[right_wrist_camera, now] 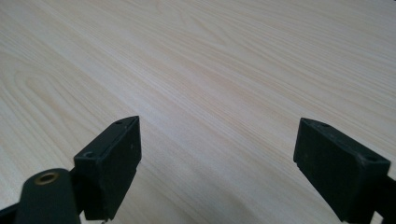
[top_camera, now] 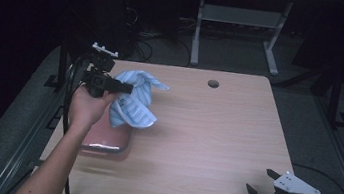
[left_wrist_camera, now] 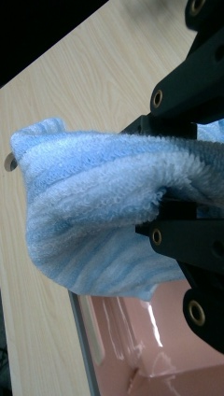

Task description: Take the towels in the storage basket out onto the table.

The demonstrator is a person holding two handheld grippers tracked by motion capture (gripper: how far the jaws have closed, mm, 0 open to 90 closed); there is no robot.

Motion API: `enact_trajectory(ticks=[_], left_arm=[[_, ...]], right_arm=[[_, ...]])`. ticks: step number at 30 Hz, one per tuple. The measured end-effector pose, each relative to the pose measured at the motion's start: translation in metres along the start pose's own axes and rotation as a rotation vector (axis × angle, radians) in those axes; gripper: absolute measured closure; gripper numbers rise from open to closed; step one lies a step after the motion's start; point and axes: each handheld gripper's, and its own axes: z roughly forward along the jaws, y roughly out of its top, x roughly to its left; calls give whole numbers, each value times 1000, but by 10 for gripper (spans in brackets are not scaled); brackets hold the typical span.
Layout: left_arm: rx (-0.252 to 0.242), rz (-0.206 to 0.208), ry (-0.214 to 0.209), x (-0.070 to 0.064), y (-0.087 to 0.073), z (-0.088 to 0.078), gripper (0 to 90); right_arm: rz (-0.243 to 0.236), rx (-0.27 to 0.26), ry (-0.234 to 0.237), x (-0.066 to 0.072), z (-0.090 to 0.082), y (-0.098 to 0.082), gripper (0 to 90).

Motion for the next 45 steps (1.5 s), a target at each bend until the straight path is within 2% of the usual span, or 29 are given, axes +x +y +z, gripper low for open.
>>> enact_trajectory(ticks=[15,18,32,45], left_arm=[[35,37,-34,-24,12,31,685],[35,41,-41,-29,13,38,685],[73,74,-65,-42,16,60,685],[81,76,-72,-48,19,72,685]], right_arm=[[15,1,-3,-2,-2,-1,145],[0,-6,-8,-3,-3,-2,145],[2,-3,-3,0,-2,0,145],[10,-9,-3,0,-2,-1,145]])
